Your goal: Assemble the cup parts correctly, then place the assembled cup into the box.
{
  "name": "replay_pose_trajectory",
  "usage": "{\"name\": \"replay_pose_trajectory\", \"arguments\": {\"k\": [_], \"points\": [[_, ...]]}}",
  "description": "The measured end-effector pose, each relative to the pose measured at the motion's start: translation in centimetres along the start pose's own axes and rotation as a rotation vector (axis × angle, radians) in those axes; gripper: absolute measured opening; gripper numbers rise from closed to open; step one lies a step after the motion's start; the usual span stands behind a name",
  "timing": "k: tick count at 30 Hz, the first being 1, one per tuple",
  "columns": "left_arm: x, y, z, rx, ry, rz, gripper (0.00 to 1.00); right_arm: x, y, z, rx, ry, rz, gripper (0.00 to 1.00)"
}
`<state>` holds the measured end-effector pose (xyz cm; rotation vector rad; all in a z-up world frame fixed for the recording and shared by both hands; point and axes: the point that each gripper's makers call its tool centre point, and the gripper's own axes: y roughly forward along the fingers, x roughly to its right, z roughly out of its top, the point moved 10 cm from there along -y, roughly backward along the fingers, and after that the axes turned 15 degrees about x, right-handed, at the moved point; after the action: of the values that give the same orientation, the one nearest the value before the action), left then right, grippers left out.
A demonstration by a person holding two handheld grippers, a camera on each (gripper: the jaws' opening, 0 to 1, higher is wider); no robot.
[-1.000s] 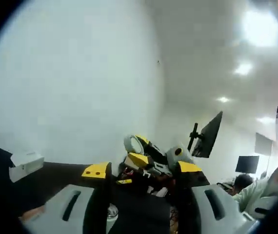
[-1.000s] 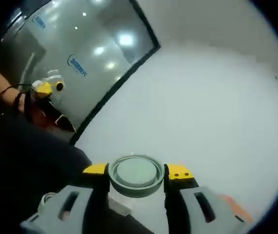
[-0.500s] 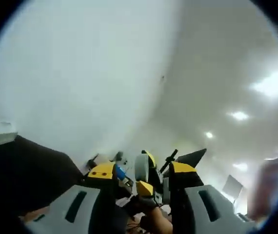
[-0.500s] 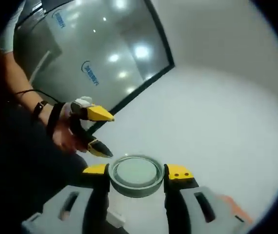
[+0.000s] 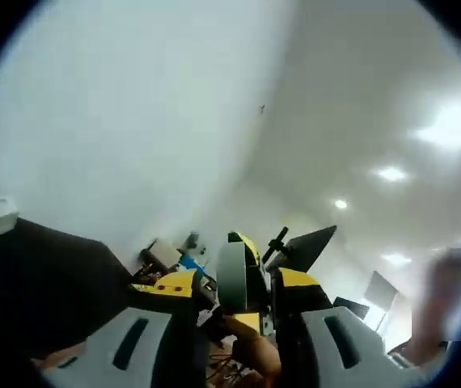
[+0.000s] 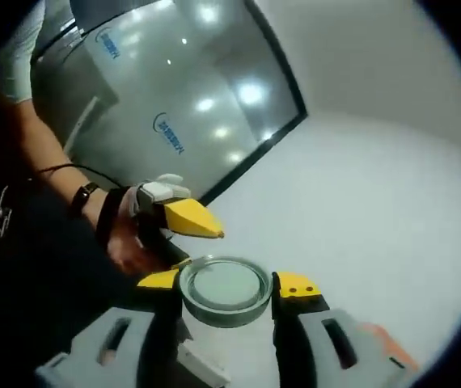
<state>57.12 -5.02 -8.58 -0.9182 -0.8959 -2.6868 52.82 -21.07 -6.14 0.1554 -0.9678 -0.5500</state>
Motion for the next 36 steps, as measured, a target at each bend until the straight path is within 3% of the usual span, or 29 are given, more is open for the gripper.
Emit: {"name": "replay_pose_trajectory", "arguments": {"k": [8, 14, 24, 25, 29, 32, 34, 36], "points": [[0.1, -0.1, -0.5, -0.068, 0.041, 0.002, 0.26, -1.1, 0.3, 0.3, 0.006, 0.023, 0.039, 0.41], [-0.2, -0.2, -0.3, -0.08, 0.052, 0.022, 0.15, -1.9, 0.3, 0.5, 0.002, 0.012, 0.062, 0.41], [-0.7, 0.1, -0.4, -0.103, 0.098, 0.074, 0.11, -2.1, 0.2, -0.1, -0.029, -0.049, 0.074, 0.41], [-0.9, 0.1, -0.4, -0.105, 0.128, 0.095, 0.11, -2.1, 0.0, -0.3, -0.046, 0.004, 0.079, 0.41], [-1.0, -0.2, 0.2, -0.075, 0.187, 0.136, 0.11, -1.2, -0.8, 0.1, -0.007, 0.148, 0.07, 0.45], [-0.9, -0.7, 0.7, -0.066, 0.338, 0.175, 0.11, -0.2, -1.6, 0.2, 0.007, 0.257, 0.054, 0.46], [-0.4, -0.9, 0.9, -0.063, 0.412, 0.161, 0.11, 0.7, -2.4, 0.0, 0.014, 0.343, 0.055, 0.46], [0.2, -1.0, 0.9, -0.059, 0.47, 0.136, 0.11, 1.0, -2.9, -0.2, 0.001, 0.456, 0.096, 0.54]]}}
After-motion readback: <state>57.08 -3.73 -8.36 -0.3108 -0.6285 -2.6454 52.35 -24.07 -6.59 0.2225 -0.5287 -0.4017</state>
